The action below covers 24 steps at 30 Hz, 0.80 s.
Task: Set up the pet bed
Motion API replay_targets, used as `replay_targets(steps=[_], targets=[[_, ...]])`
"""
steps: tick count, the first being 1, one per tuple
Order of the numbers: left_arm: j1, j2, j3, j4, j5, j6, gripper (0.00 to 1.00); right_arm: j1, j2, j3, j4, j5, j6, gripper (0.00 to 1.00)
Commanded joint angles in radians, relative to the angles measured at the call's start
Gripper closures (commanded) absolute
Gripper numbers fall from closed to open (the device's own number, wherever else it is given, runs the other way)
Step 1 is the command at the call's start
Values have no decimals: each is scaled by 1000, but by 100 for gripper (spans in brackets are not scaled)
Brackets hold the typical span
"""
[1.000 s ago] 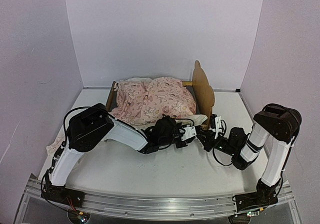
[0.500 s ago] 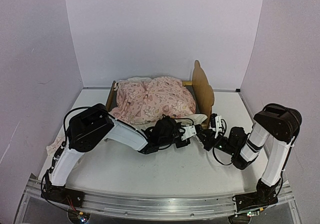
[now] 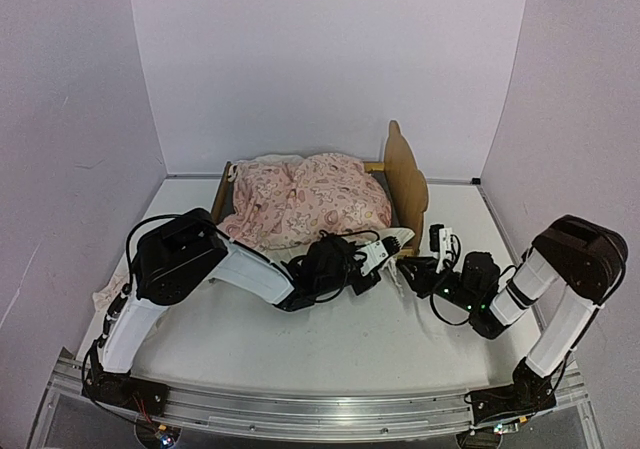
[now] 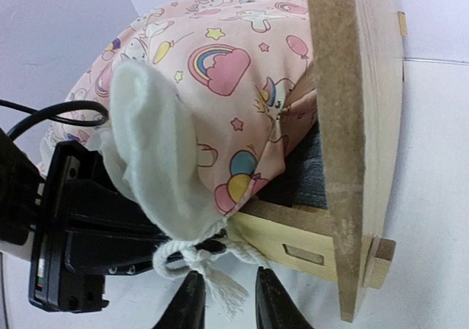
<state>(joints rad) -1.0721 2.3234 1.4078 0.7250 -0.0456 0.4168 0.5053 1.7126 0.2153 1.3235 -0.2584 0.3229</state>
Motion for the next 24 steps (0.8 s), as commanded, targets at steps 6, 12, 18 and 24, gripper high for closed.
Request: replay_targets(steps=[6,12,18,24], targets=[[-14,-101,-44,68,-83,-165,100,6,-191,39,-418,82,81,68],[-24,-121,-71,68,-110,-321,100,53,-293,38,-650,131,71,60],[-25,-126,-82,68,-105,-404,100,95,-266,85,-770,225,111,51],[-26,-108,-75,68,-75,-444,100,158,-180,190,-823,322,51,47]])
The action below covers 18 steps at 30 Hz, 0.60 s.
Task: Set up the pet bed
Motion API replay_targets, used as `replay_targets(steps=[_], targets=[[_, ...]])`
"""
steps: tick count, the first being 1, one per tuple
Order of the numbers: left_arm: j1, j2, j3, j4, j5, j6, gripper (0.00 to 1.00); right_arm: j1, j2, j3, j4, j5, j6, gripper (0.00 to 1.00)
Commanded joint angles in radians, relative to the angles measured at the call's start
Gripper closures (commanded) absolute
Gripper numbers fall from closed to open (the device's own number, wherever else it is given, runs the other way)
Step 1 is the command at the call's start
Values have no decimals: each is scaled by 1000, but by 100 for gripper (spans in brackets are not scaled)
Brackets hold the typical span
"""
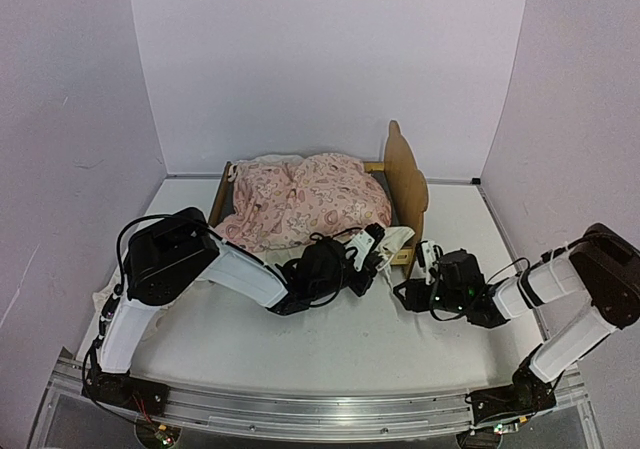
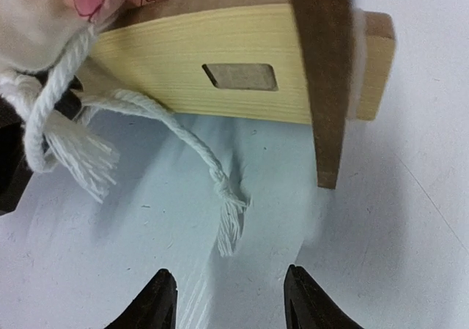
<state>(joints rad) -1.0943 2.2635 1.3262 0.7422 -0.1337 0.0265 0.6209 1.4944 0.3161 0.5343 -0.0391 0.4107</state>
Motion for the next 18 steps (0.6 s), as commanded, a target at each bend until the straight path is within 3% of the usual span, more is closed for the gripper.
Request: replay_targets(steps=[1,10,18], targets=[[-4,-46,8,51,13,-53,100,49,53,107,-40,122,-46,46],[-4,-33,17,49,35,-81,100,94,203,299,-180,334,-133,41],[-4,-43,15,50,43,-99,100,139,340,385,-229,383,-107,50]])
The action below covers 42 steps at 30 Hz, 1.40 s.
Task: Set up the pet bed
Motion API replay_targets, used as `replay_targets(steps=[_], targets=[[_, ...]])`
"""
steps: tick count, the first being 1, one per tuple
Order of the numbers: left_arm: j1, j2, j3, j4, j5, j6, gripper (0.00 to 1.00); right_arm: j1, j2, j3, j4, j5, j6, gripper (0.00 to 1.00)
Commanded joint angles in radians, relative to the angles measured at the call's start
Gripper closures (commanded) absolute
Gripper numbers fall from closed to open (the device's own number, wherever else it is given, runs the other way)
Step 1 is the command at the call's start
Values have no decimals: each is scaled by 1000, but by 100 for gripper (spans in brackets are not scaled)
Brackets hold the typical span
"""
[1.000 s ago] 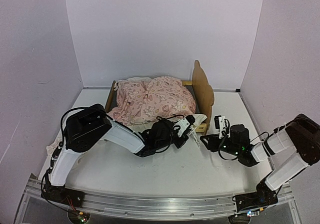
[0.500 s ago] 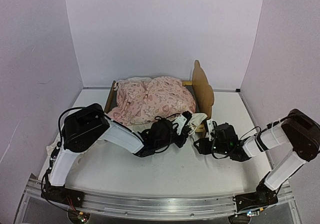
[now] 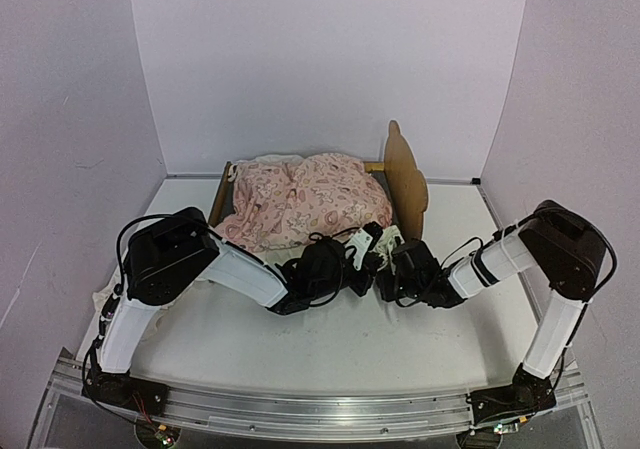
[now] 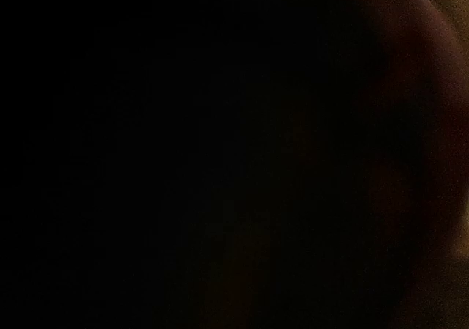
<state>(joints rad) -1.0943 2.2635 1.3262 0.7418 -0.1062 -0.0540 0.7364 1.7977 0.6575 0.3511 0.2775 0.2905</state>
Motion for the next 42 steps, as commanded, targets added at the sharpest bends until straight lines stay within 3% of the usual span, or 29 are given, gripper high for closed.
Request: replay_targets(steps=[1,3,6,7,16,23,28,35,42], targets=[[-4,-49,15,51,21,-18,100,24,40,44,-62,86,30,51],[-5,-62,14,51,36,-13,100,24,21,24,-77,126,71,59],[-22,-77,17,52,62,62,100,25,-48,-28,-83,128,127,93],[-32,-79,23,52,57,101,100,24,-64,-43,-85,126,149,100],[-56,-67,109,60,77,276,100,22,-131,-121,-132,148,315,100],[-55,38,274,61,79,395,100,21,-136,-110,-133,110,326,100],[-56,40,287,71,38,393,100,21,-190,-120,-95,-82,202,100],[-56,-45,210,135,56,353,100,21,-325,-232,-151,-122,233,100],[-53,-44,222,169,-92,261,100,21,-405,-270,-258,-137,276,100]])
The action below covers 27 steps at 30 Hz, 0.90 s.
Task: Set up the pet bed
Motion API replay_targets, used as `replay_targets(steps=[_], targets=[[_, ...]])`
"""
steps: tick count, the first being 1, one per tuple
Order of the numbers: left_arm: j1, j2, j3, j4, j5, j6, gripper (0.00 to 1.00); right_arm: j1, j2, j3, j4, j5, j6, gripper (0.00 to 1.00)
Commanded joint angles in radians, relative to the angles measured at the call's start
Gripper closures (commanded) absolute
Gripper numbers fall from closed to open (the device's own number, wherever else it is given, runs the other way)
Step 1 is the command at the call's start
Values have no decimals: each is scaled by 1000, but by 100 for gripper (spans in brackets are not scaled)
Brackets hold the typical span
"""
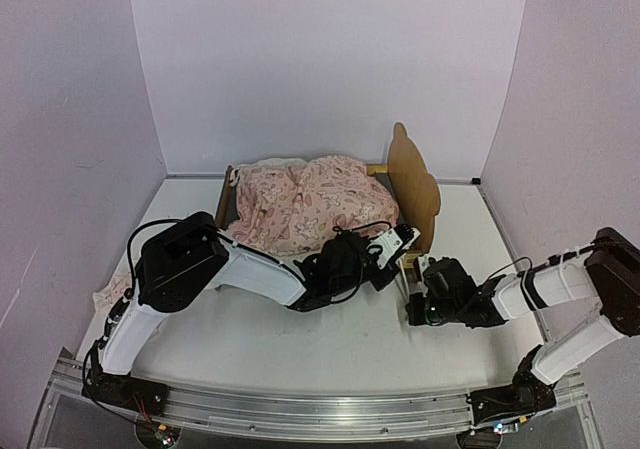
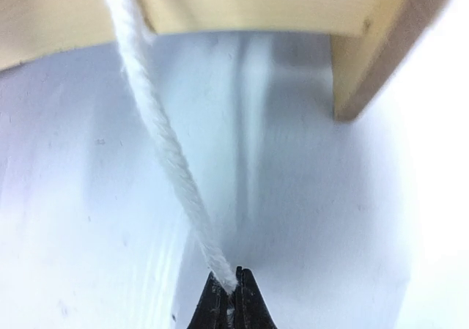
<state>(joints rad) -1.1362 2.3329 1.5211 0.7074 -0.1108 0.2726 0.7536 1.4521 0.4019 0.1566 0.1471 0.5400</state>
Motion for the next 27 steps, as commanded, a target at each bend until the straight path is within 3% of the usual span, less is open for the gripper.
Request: replay_targets(steps=[1,3,7,10,14,20,27], targets=[[-9,-120,23,215,-82,-72,100,4,-65,-16,-83,17,37,100],[-5,-135,13,231,-11,-70,100,3,-76,-16,-123,80,70,100],[-8,-154,5,241,305,-14,100,-3,-31,55,-126,96,-9,100],[-8,-157,20,241,382,1,100,-6,42,127,-125,77,-45,100],[-8,-170,22,279,286,28,100,-8,78,138,-110,30,-28,100],[-9,-202,-68,522,82,-22,100,-10,68,80,-88,49,16,100],[-52,-293,-193,599,137,52,100,-42,130,105,-76,47,-16,100]])
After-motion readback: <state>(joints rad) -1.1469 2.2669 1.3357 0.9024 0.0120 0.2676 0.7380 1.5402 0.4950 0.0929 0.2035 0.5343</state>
